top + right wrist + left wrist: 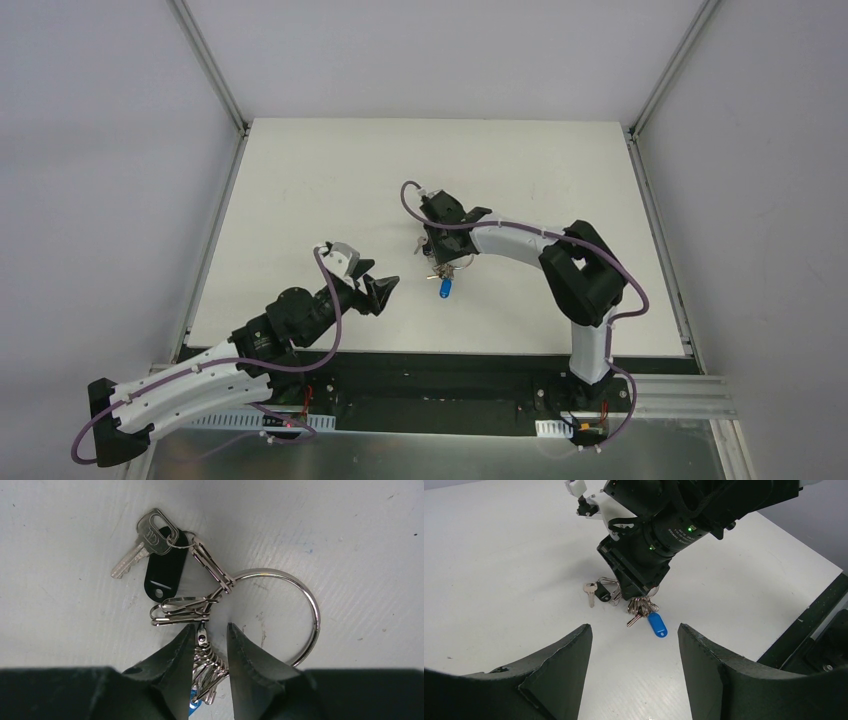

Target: Put the keys on the keyring

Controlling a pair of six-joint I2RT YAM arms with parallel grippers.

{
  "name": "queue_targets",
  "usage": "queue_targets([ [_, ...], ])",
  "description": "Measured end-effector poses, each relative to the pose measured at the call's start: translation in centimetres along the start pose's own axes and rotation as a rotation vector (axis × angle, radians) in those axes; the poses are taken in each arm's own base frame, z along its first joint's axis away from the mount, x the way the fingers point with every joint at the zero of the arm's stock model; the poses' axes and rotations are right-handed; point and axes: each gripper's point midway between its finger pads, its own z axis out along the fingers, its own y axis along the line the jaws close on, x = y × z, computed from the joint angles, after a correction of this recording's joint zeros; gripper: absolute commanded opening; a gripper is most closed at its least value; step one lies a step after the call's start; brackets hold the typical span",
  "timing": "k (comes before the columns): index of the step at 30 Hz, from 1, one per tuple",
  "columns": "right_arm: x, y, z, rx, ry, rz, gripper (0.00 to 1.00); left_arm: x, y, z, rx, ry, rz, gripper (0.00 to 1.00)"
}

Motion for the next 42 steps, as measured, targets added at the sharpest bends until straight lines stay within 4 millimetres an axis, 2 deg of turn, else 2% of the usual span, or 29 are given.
queue_targets([
  [5,-0.2,0.3,0.3,-0.005,0.002,-0.006,0.29,0.0,0.0,0.0,-0.003,0.000,0.000,0.63],
  [10,-0.2,0.7,0.4,-0.012,0.003,-0.020,0.18,0.0,0.2,0.0,-0.012,-0.002,0.001,0.63],
  [15,-0.2,1.0,0.4,-0.021,0.005,-0.024,0.00,0.0,0.3,0.0,-0.019,-0.003,0.000,0.64],
  [24,0.0,1.5,-0.3,-0.047,0.010,0.007,0.00,0.4,0.4,0.2,-0.025,0.011,0.007,0.64],
  [27,-0.4,2.0,-2.0,-0.081,-0.006,0.034,0.00,0.4,0.4,0.2,-0.026,0.014,0.008,0.64],
  [28,-1.9,2.6,-4.6,-0.128,-0.061,0.068,0.00,0.4,0.4,0.2,-0.026,0.014,0.008,0.64],
  [29,-2.1,2.6,-4.8,-0.131,-0.067,0.070,0.00,0.4,0.4,0.2,-0.026,0.013,0.008,0.64],
  [34,-5.7,3.3,-10.9,-0.264,-0.196,0.167,0.00,0.4,0.4,0.2,-0.027,0.011,0.007,0.64],
  [37,-7.6,3.0,-14.4,-0.367,-0.268,0.253,0.00,0.5,0.5,0.1,-0.028,0.009,0.006,0.64],
  [39,-8.4,2.0,-15.8,-0.431,-0.307,0.331,0.00,0.7,0.6,0.0,-0.028,0.009,0.006,0.64],
  [42,-8.4,1.0,-16.6,-0.550,-0.322,0.447,0.00,0.6,0.6,-0.1,-0.029,0.004,0.004,0.64],
])
